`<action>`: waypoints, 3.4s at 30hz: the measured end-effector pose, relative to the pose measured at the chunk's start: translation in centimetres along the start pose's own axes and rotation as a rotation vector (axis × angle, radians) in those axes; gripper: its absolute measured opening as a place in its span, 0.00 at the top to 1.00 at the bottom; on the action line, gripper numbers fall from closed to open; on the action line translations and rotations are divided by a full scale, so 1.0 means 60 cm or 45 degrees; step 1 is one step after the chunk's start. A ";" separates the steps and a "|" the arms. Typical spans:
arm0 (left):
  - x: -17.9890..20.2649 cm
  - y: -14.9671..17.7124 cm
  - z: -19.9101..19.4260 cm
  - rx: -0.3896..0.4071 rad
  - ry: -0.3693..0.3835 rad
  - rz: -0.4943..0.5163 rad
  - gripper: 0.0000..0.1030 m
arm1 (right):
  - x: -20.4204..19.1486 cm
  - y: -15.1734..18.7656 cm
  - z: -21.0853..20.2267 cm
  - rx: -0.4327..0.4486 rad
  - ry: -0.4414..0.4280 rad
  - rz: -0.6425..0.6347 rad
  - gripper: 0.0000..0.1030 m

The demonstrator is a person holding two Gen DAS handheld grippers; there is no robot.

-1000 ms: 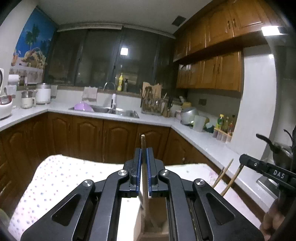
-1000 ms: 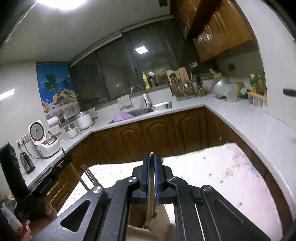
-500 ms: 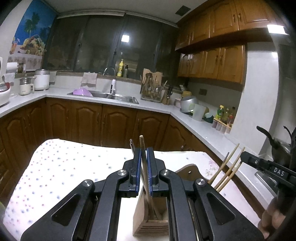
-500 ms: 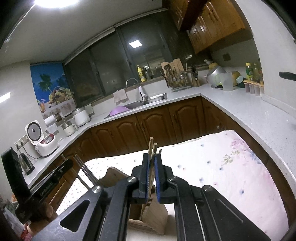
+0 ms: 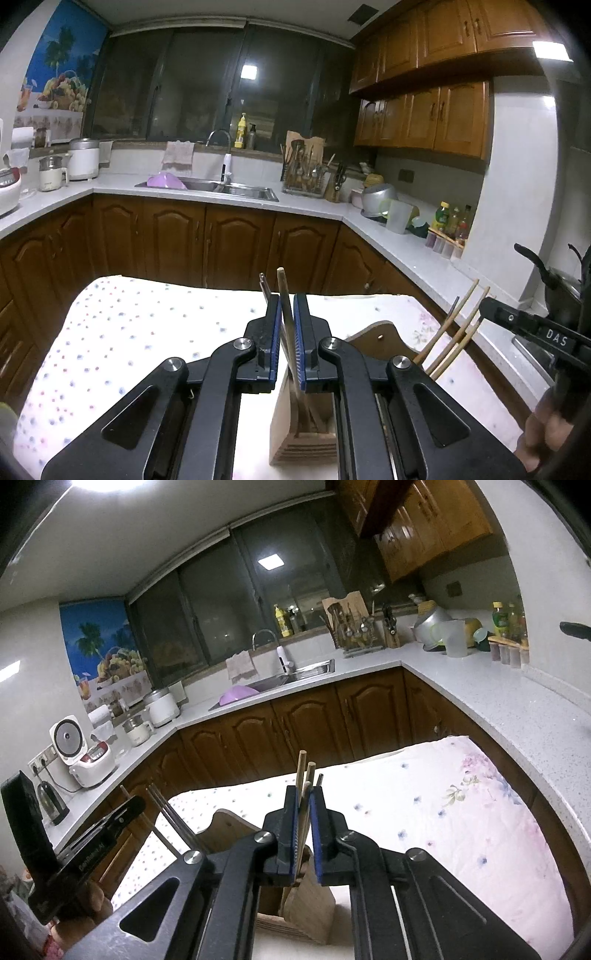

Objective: Organize utensils

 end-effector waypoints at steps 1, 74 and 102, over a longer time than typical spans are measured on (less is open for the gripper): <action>0.000 0.000 0.000 0.000 0.000 0.000 0.94 | 0.000 0.000 0.000 0.001 0.001 -0.001 0.91; -0.022 0.305 -0.434 0.015 -0.267 -0.007 0.00 | -0.130 0.328 -0.321 0.116 -0.058 -0.182 0.00; -0.002 0.436 -0.430 0.058 -0.325 0.062 0.00 | -0.116 0.478 -0.317 0.212 0.059 -0.221 0.00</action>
Point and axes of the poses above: each gripper's, at about its wrist camera, not at the fingertips, and z roughly the way its jaws point, x to its right, y to its underside, the point moved 2 cm from there along z, roughly the way its jaws point, and after that the axes turned 10 degrees about -x, right-handed, at the moved point
